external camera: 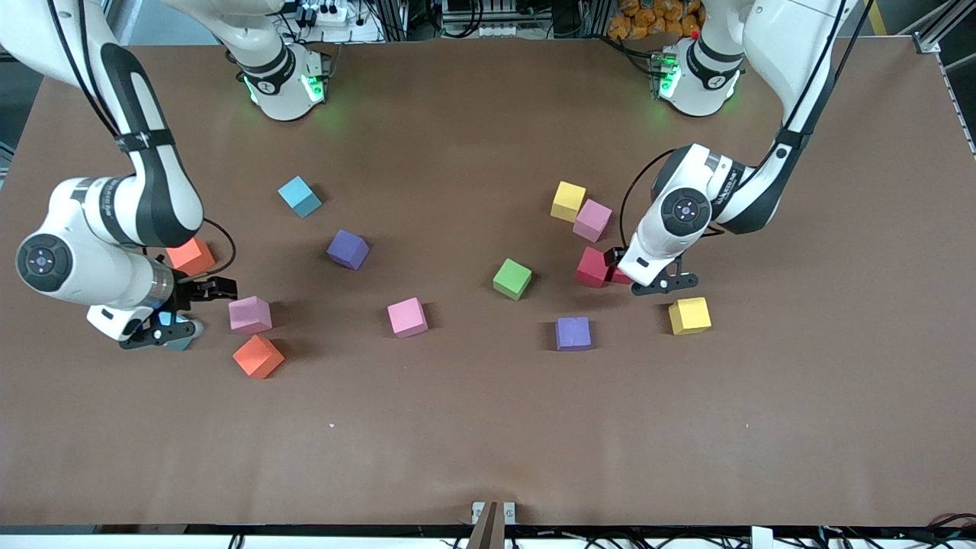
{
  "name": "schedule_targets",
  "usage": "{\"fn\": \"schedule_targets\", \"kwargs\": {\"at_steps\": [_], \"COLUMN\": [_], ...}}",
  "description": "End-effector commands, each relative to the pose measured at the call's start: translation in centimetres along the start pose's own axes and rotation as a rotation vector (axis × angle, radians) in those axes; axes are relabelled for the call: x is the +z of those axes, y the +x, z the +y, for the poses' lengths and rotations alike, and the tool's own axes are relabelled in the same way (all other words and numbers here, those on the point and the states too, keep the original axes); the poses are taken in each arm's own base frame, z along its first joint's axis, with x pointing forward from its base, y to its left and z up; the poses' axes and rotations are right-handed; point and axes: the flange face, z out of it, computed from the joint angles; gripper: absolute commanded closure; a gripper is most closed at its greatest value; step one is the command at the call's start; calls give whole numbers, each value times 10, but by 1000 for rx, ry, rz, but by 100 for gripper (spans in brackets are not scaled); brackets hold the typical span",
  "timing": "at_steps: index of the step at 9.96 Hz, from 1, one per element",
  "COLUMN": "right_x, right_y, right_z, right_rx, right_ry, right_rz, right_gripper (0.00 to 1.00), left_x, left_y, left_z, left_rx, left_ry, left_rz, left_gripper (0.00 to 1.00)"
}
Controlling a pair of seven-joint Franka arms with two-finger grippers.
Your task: Form number 2 with 11 blocks
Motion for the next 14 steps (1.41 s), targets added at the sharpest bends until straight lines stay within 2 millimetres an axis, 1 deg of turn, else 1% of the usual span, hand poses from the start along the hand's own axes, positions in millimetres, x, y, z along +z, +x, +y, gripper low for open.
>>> {"fn": "schedule_targets", "kwargs": {"at_steps": [1,2,3,4,5,6,7,8,9,10,11,12,13,14], "right_x": [-8,1,17,24,31,38,45,53,69,79,84,91,97,99], "right_y": [2,1,-4,-4,-3,-2,-2,-1,-3,-5,-6,-6,-6,-5], "right_z": [0,1,2,-1,-3,-4,-4,-2,-2,-3,-3,-4,-5,-4], "right_rx": [-13,-13,-11,-16,-16,-19,-36,-32,-32,-32,-31,-32,-35,-34], "right_ry": [-3,-6,-12,-15,-10,-9,-8,-6,-3,-2,1,4,7,7], "right_rz": [24,39,64,72,64,55,47,46,42,42,33,23,16,18], "right_gripper": [0,0,0,0,0,0,0,0,0,0,0,0,0,0], "left_x": [-2,-7,-12,-20,-27,-38,-39,-38,-38,-38,-34,-32,-32,-26], "left_y": [5,7,6,5,-1,-3,-5,-8,-8,-5,-7,-5,0,4], "left_z": [3,4,4,2,1,-5,-4,2,3,0,6,10,14,15], "left_rx": [25,23,22,18,6,-6,-33,-140,-293,-377,-376,-338,-253,-182], "left_ry": [1,-2,-2,4,23,32,25,-6,-28,-40,-48,-55,-47,-29], "left_rz": [29,36,42,42,15,10,-6,-32,-55,-63,-58,-35,-7,12], "left_gripper": [0,0,0,0,0,0,0,0,0,0,0,0,0,0]}}
